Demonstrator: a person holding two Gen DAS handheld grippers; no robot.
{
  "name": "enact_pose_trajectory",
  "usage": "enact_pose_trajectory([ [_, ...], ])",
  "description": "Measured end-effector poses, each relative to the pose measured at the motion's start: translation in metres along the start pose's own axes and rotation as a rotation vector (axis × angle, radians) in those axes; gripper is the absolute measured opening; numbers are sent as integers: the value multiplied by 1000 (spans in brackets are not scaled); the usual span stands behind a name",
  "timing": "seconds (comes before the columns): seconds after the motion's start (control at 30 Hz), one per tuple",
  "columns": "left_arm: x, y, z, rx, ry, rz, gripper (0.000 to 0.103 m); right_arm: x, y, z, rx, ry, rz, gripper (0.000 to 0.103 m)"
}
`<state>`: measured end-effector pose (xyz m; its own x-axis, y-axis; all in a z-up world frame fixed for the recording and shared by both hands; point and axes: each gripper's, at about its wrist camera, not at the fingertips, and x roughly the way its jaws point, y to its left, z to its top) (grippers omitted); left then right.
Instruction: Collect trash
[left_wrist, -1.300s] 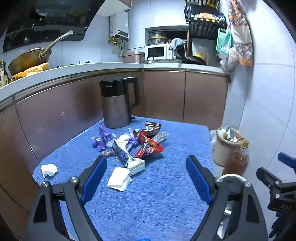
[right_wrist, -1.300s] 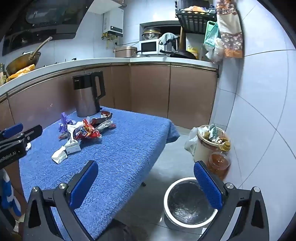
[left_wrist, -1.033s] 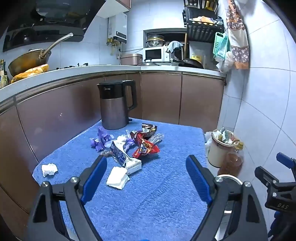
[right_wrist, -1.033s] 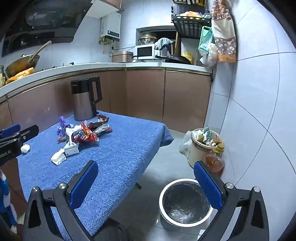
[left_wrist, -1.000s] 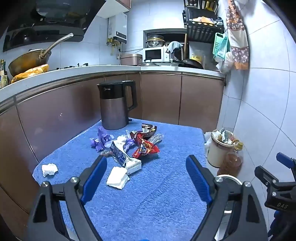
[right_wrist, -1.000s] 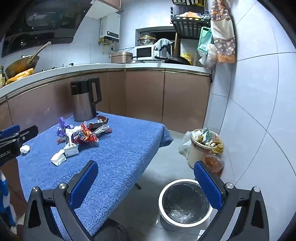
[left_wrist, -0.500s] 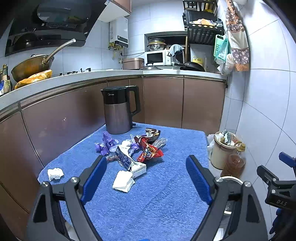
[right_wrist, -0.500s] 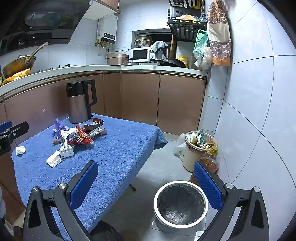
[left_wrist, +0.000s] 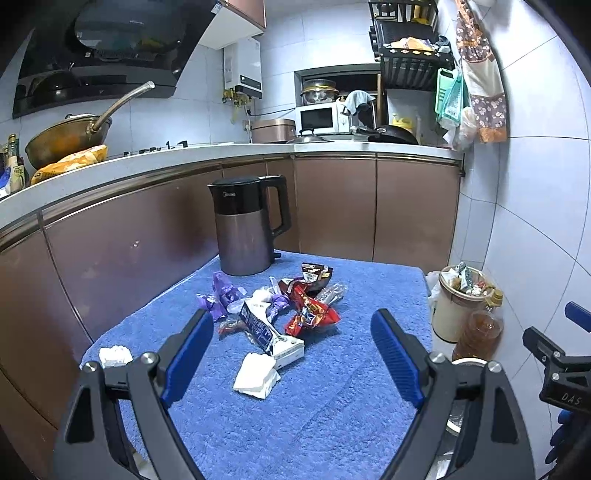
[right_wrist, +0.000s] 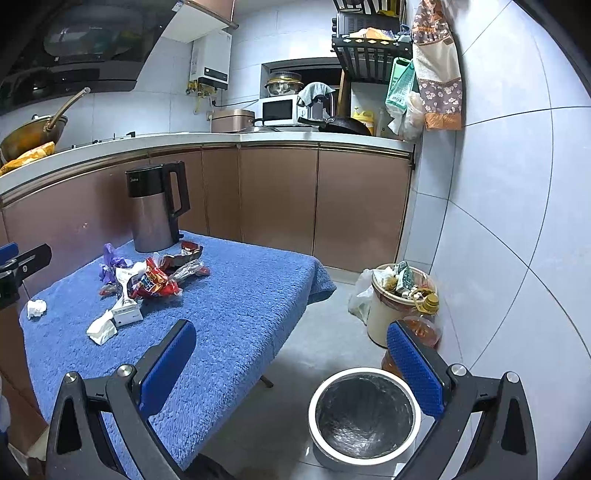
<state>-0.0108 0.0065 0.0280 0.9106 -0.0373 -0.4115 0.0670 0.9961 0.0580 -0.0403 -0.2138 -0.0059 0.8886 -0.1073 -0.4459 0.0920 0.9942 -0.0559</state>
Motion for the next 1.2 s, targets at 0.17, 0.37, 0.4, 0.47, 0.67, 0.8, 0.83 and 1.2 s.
enact_pose_trajectory([
  [0.17, 11, -6, 1, 17, 13, -7, 87, 12, -1, 3, 13, 17, 11, 103],
  [0.37, 24, -7, 6, 35, 26, -17, 87, 24, -2, 7, 27, 21, 15, 103],
  [0.4, 27, -7, 6, 36, 34, -22, 87, 26, -2, 9, 26, 21, 17, 103],
  [0.47, 31, -5, 7, 35, 43, -30, 87, 29, -2, 10, 24, 21, 16, 103],
  [0.67, 36, -2, 8, 21, 29, -34, 87, 36, 2, 19, 7, 20, 0, 103],
  [0.8, 37, -2, 9, 16, 18, -40, 87, 39, 3, 22, 6, 27, -13, 103],
  [0.83, 37, -2, 9, 15, 18, -43, 87, 38, 2, 22, 7, 25, -13, 103],
  [1.2, 19, -12, 17, 31, -35, -15, 87, 30, -1, 23, 37, -3, 59, 103],
])
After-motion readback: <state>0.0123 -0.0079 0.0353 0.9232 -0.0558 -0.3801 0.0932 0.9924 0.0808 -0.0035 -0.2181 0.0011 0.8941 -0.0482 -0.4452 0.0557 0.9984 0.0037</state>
